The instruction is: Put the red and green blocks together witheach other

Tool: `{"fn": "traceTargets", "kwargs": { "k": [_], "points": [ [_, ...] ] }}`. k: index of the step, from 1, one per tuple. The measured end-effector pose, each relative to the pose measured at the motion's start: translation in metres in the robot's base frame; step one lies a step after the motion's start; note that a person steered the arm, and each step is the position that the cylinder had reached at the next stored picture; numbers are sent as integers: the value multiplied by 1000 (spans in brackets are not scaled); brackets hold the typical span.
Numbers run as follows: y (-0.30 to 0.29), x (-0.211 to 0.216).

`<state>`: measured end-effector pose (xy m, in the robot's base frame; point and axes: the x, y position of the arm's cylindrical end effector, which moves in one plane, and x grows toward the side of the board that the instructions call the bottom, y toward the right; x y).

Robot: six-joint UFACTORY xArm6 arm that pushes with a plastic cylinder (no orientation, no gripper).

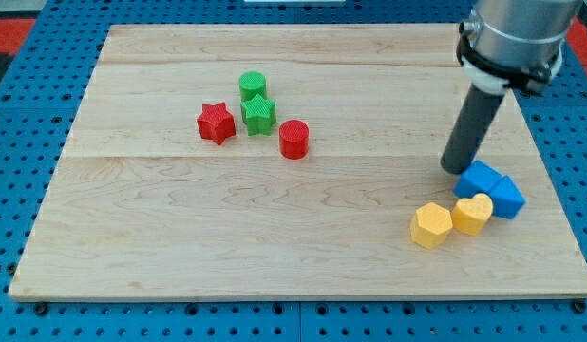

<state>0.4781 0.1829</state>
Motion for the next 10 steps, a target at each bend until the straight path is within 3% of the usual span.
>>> {"fn": "traceTargets", "kwargs": {
  "k": [1,2,3,6,10],
  "points": [
    [-25,-3],
    [-47,-45],
    [-39,-60],
    [-225,-50],
    [-232,-83]
  ]
}}
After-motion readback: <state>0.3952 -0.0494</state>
